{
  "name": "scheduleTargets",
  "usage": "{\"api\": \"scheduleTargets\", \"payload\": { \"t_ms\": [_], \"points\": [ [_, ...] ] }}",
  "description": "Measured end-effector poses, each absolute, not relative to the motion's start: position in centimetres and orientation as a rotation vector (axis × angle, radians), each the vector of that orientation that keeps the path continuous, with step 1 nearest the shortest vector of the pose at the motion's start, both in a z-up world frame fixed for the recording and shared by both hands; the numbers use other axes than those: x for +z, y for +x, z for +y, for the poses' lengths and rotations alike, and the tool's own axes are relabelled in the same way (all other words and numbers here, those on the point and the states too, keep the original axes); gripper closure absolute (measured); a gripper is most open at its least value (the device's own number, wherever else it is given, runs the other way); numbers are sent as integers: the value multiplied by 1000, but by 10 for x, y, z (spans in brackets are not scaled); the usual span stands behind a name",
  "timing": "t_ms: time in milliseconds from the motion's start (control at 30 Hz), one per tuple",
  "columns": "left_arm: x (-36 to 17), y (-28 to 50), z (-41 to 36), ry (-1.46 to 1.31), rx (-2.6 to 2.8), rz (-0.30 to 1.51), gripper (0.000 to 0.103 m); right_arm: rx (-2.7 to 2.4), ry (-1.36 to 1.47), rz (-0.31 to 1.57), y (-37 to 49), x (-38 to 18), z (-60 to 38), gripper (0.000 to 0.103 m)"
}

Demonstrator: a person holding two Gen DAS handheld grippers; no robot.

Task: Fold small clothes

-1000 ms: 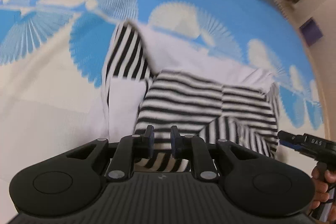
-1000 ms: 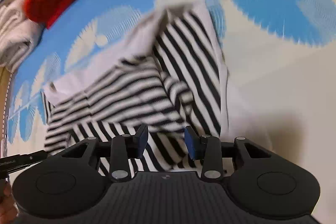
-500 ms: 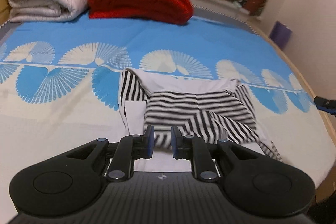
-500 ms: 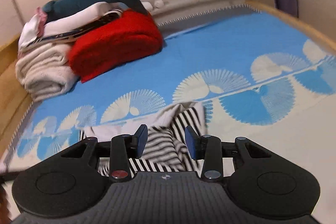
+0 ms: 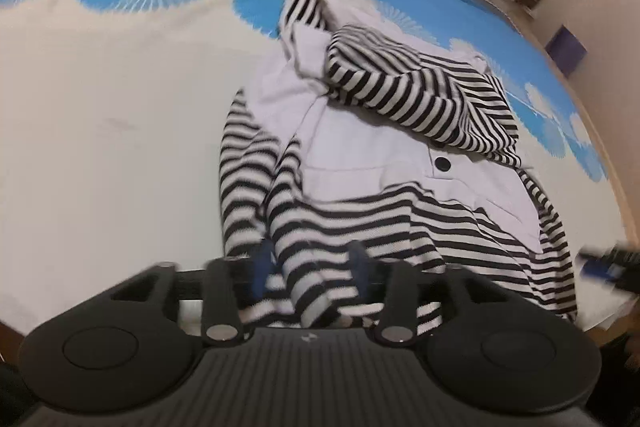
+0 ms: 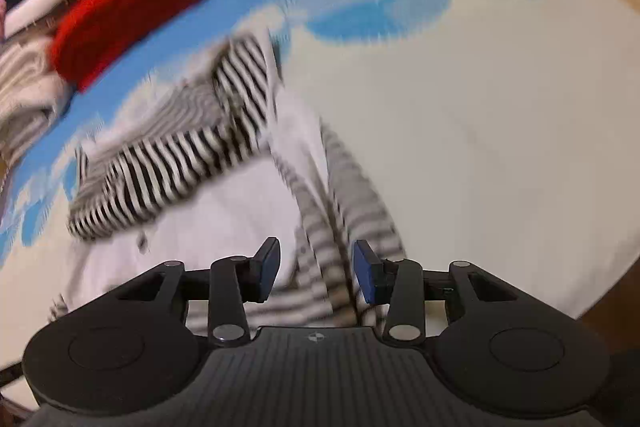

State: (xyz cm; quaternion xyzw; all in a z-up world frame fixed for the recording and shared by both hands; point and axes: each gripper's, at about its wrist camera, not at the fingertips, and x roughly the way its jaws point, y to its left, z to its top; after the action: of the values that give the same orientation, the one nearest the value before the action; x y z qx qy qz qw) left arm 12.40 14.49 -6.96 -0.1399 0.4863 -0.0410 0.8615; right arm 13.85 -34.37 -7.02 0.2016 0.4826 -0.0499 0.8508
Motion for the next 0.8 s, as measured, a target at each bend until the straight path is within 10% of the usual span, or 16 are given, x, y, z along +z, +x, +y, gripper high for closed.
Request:
{"api": "scheduleTargets", "payload": {
  "t_ms": [500,667,800],
  "points": [
    [-113,112,163,-499,36,1220,51,-94,383,1124,111,-112,-350,53],
    [-114,109,161,-488,22,1202,81,-94,406,1111,106,-112,-354,55],
    [-99,103,159,-452,14,1138,97,-48,451,1081,104,-109,-358,97]
  ]
}}
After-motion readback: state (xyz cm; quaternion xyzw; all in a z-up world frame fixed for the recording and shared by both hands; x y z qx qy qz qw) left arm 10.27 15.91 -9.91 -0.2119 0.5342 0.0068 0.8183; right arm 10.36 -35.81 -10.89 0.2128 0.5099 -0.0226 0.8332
